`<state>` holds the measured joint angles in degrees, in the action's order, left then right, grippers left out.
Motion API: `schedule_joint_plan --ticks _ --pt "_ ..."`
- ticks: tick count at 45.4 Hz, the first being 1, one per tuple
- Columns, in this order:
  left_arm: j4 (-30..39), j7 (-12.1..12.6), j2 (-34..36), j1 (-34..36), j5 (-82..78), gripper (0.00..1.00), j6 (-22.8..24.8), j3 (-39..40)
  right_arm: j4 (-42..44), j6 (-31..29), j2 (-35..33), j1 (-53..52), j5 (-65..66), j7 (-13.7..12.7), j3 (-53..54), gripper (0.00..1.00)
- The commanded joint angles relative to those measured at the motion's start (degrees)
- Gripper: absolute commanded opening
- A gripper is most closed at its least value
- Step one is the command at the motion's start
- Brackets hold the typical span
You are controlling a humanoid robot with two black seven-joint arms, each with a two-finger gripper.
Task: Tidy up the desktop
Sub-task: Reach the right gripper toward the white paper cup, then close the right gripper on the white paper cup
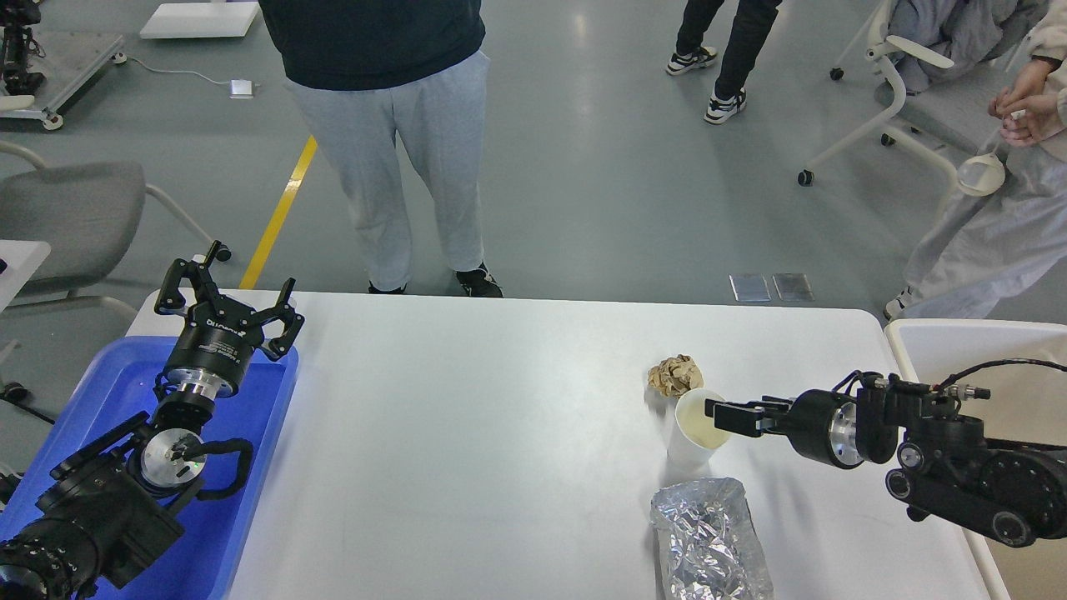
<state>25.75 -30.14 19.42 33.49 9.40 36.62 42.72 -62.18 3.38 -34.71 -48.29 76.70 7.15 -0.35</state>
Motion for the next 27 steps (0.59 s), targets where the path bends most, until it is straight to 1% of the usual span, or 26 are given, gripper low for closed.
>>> schedule_joint_plan --ticks 1,5,8,14,18,20,23,25,27 --pt "0.0 0.0 0.0 0.0 0.0 1.0 0.0 0.0 2.4 1.1 1.2 1.1 0.3 0.1 -0.2 0.99" --pt "0.0 0.0 0.0 0.0 0.0 1.0 0.0 0.0 2.4 2.0 1.3 1.1 0.3 0.1 -0.3 0.96" --pt "0.0 0.0 0.0 0.0 0.0 1.0 0.0 0.0 2.5 2.1 1.3 1.2 0.6 0.7 -0.3 0.88" --pt "0.0 0.0 0.0 0.0 0.0 1.0 0.0 0.0 2.4 2.2 1.3 1.4 2.3 3.7 -0.4 0.7" --pt "0.0 0.0 0.0 0.0 0.0 1.0 0.0 0.0 2.4 2.2 1.3 1.4 2.7 4.4 -0.4 0.57" --pt "0.0 0.0 0.0 0.0 0.0 1.0 0.0 0.0 2.4 2.2 1.3 1.4 2.7 4.7 -0.4 0.46" --pt "0.0 0.0 0.0 0.0 0.0 1.0 0.0 0.0 2.4 2.1 1.3 1.4 2.7 5.2 -0.4 0.2" --pt "0.0 0.0 0.0 0.0 0.0 1.0 0.0 0.0 2.4 2.1 1.3 1.4 2.7 5.3 -0.5 0.12" --pt "0.0 0.0 0.0 0.0 0.0 1.0 0.0 0.0 2.5 2.1 1.3 1.4 2.7 5.4 -1.1 0.0"
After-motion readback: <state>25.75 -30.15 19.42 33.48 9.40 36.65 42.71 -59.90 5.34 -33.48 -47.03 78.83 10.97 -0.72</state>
